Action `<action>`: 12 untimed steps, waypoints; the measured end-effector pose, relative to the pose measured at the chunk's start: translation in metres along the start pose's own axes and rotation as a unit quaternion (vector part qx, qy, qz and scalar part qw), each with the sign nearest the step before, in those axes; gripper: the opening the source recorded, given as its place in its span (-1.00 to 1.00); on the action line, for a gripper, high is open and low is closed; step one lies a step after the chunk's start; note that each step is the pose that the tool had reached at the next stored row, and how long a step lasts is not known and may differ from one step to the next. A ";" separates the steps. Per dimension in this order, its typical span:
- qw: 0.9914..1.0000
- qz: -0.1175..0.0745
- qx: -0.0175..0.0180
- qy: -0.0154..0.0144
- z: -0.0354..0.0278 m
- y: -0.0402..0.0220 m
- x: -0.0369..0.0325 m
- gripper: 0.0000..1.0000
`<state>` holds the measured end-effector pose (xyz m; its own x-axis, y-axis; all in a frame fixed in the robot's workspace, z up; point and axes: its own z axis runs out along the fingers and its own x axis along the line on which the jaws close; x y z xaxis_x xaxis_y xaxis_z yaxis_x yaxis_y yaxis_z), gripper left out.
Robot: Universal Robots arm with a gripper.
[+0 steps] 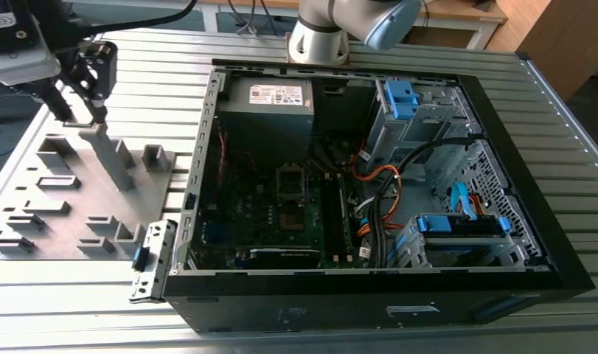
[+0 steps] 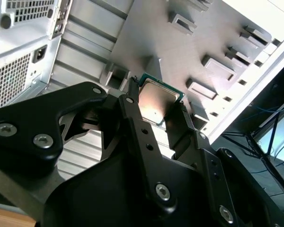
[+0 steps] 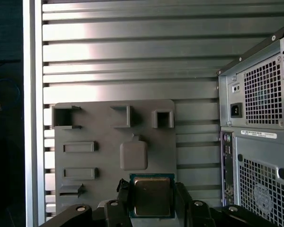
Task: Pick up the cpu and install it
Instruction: 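Pick up the cpu and move it towards the insertion slot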
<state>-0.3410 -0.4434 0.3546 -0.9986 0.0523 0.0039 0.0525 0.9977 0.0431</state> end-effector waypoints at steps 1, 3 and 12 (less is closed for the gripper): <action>1.000 0.000 0.000 0.000 0.0000 0.0001 -0.0028 -0.06; 1.000 0.000 0.000 0.000 0.0000 0.0004 -0.0083 -0.06; 1.000 0.000 0.000 0.000 -0.0001 0.0014 -0.0352 -0.06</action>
<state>-0.3058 -0.4438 0.3546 -0.9986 0.0524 0.0039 0.0525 0.9977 0.0431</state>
